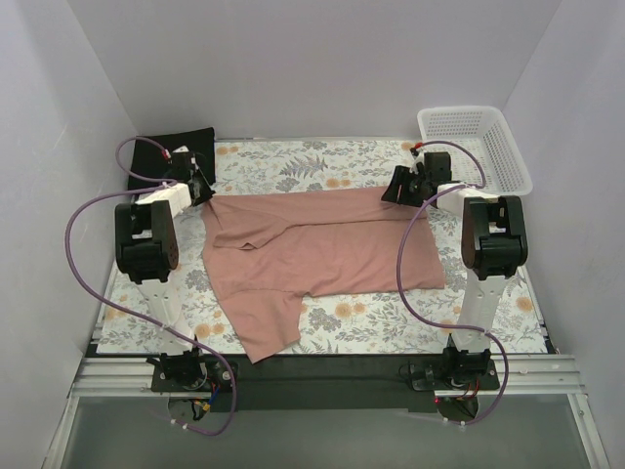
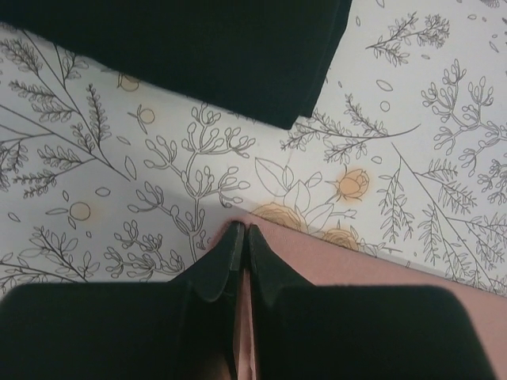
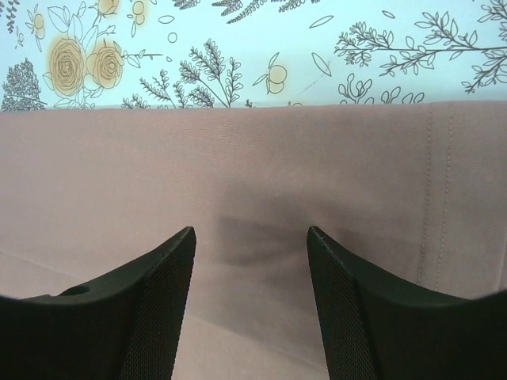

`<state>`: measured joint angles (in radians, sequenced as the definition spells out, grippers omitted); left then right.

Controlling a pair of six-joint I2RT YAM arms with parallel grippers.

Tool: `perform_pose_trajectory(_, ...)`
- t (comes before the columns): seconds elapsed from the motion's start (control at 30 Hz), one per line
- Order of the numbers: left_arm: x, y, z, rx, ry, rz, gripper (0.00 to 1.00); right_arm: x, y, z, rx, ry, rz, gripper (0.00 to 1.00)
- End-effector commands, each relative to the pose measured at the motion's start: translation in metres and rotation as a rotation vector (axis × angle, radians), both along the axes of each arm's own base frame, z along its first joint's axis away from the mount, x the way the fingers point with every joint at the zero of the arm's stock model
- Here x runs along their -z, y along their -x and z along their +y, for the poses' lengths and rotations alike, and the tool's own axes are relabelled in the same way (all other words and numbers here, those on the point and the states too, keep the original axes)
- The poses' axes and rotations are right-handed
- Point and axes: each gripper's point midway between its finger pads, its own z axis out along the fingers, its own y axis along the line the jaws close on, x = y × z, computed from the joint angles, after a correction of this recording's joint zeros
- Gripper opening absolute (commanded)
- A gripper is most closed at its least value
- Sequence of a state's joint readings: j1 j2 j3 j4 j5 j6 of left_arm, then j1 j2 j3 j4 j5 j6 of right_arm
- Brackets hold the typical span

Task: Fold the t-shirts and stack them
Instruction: Fold the tshirt

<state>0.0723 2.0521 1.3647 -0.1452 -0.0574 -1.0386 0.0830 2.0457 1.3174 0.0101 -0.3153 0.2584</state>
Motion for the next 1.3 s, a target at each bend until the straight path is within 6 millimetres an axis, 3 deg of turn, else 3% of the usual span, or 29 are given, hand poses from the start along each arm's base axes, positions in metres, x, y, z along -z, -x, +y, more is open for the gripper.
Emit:
perform_pose_trajectory(0.0, -0.012, -0.016, 0.019, -0.027, -0.087, -0.044, 0.02, 0.015, 0.002, -0.008, 0.011, 0.011, 0.023, 0.66)
perform_pose_trajectory(0.03, -0.01, -0.017, 0.017, -0.02, -0.084, -0.041, 0.05, 0.014, 0.002, -0.007, 0.003, 0.014, 0.019, 0.66)
perform_pose_trajectory(0.13, -0.012, -0.017, 0.013, -0.001, -0.07, -0.046, 0.31, 0.005, 0.0, -0.004, -0.023, 0.007, -0.005, 0.67)
perform_pose_trajectory(0.23, -0.03, -0.019, 0.01, 0.004, -0.063, -0.081, 0.44, -0.013, -0.001, 0.0, -0.049, 0.001, -0.046, 0.68)
perform_pose_trajectory(0.43, -0.101, -0.017, -0.005, 0.011, -0.046, -0.204, 0.83, -0.073, 0.003, 0.023, -0.107, 0.021, -0.176, 0.71)
perform_pose_trajectory(0.5, -0.13, -0.01, -0.015, 0.016, -0.046, -0.24, 0.88, -0.084, 0.01, 0.045, -0.159, 0.038, -0.212, 0.71)
perform_pose_trajectory(0.57, -0.143, 0.001, -0.021, -0.005, -0.024, -0.248, 0.9, -0.096, 0.018, 0.063, -0.199, 0.057, -0.249, 0.71)
perform_pose_trajectory(0.6, -0.158, 0.013, -0.019, -0.033, -0.017, -0.26, 0.9, -0.098, 0.027, 0.085, -0.259, 0.07, -0.269, 0.71)
perform_pose_trajectory(0.63, -0.153, 0.025, -0.019, -0.057, 0.003, -0.238, 0.9, -0.103, 0.033, 0.097, -0.285, 0.076, -0.286, 0.7)
perform_pose_trajectory(0.67, -0.153, 0.033, -0.035, -0.034, 0.014, -0.231, 0.9, -0.103, 0.038, 0.108, -0.31, 0.086, -0.294, 0.69)
perform_pose_trajectory(0.7, -0.151, 0.046, -0.037, -0.038, 0.017, -0.211, 0.9, -0.104, 0.051, 0.135, -0.378, 0.092, -0.31, 0.64)
perform_pose_trajectory(0.77, -0.148, 0.076, -0.042, -0.06, 0.04, -0.195, 0.9, -0.102, 0.061, 0.16, -0.427, 0.121, -0.329, 0.59)
perform_pose_trajectory(0.8, -0.144, 0.087, -0.045, -0.05, 0.045, -0.181, 0.9, -0.101, 0.075, 0.187, -0.499, 0.136, -0.35, 0.56)
perform_pose_trajectory(0.83, -0.155, 0.1, -0.046, -0.052, 0.05, -0.203, 0.9, -0.092, 0.081, 0.2, -0.534, 0.149, -0.347, 0.55)
perform_pose_trajectory(0.87, -0.134, 0.118, -0.049, -0.049, 0.053, -0.147, 0.9, -0.095, 0.092, 0.224, -0.576, 0.16, -0.372, 0.52)
perform_pose_trajectory(0.93, -0.127, 0.136, -0.051, -0.043, 0.054, -0.13, 0.9, -0.083, 0.098, 0.246, -0.637, 0.197, -0.399, 0.49)
perform_pose_trajectory(0.97, -0.119, 0.152, -0.052, -0.039, 0.055, -0.116, 0.9, -0.085, 0.108, 0.268, -0.677, 0.208, -0.428, 0.48)
perform_pose_trajectory(1.07, -0.116, 0.173, -0.046, -0.062, 0.033, -0.134, 0.89, -0.071, 0.125, 0.304, -0.762, 0.252, -0.474, 0.45)
perform_pose_trajectory(1.1, -0.1, 0.184, -0.044, -0.07, 0.031, -0.101, 0.88, -0.075, 0.126, 0.315, -0.775, 0.253, -0.499, 0.44)
perform_pose_trajectory(1.13, -0.096, 0.187, -0.045, -0.064, 0.033, -0.097, 0.88, -0.063, 0.13, 0.323, -0.796, 0.266, -0.493, 0.44)
perform_pose_trajectory(1.2, -0.085, 0.195, -0.045, -0.061, 0.034, -0.077, 0.88, -0.064, 0.136, 0.344, -0.823, 0.267, -0.523, 0.44)
perform_pose_trajectory(1.27, -0.079, 0.198, -0.045, -0.06, 0.029, -0.063, 0.87, -0.051, 0.142, 0.358, -0.85, 0.278, -0.521, 0.43)
